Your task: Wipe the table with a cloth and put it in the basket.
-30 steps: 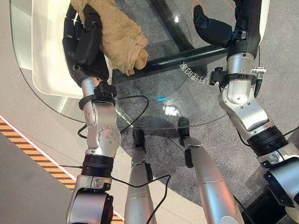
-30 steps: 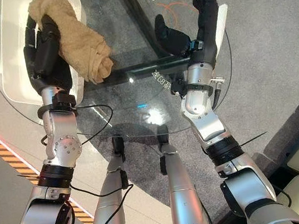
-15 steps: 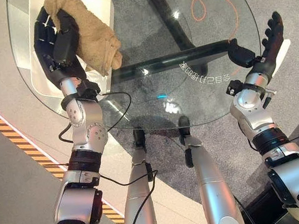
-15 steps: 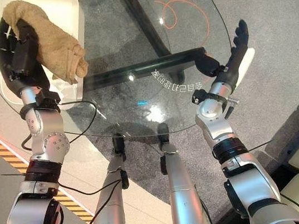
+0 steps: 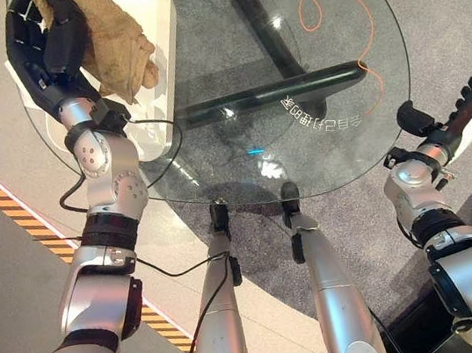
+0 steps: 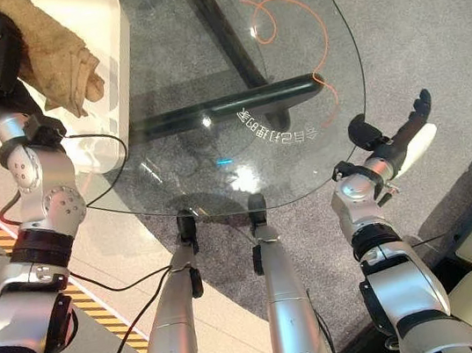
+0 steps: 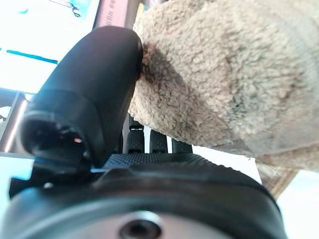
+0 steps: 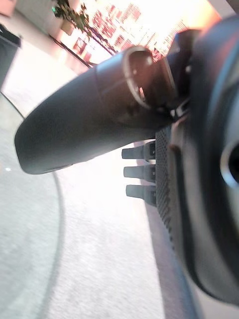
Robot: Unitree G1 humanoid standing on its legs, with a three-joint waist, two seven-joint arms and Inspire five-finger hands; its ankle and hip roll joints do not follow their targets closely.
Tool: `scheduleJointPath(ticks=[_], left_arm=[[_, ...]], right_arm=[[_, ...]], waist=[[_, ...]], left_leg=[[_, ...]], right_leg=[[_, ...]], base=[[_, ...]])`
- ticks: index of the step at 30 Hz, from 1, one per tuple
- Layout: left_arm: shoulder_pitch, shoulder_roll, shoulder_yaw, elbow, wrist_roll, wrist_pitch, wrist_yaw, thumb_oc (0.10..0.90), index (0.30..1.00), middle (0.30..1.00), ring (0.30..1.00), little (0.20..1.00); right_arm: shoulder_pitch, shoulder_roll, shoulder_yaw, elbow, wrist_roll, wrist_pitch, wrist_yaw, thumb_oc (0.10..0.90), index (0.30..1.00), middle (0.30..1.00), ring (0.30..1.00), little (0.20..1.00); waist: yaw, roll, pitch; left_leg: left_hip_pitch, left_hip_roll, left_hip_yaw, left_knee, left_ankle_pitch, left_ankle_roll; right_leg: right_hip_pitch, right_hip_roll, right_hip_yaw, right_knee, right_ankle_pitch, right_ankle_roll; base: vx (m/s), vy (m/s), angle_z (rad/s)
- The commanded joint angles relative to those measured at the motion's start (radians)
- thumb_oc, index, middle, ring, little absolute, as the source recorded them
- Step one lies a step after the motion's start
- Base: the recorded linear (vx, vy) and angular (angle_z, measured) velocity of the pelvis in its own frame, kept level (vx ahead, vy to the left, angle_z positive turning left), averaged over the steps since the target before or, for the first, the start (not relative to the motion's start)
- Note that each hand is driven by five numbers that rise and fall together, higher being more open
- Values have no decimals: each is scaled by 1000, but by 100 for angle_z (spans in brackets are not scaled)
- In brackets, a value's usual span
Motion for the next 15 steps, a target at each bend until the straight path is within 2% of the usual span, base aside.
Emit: scheduleJointPath(ticks=[1,10,15], left_arm=[[-155,117,24,-35,122,-120,23,100,300,300,300,200],[-186,154,-29,57,222,-75,81,100,300,300,300,200],[-196,170,-65,105,295,-24,111,100,300,300,300,200]], right_arm=[[13,-98,-40,33,40,-79,16,800,900,900,900,900],[32,-110,-54,150,50,-7,39,800,900,900,900,900],[45,-113,-56,183,61,13,63,800,900,900,900,900]], waist=[[-4,7,-29],[-5,9,-29],[-8,10,-29]], left_leg=[[-7,-53,53,88,-92,36],[-7,-51,52,87,-95,39],[-8,-51,51,85,-94,40]], right_leg=[[58,68,-57,-8,-63,-4],[55,69,-58,-9,-61,-4],[53,70,-57,-9,-59,-3]], base=[[0,0,0],[0,0,0],[0,0,0]])
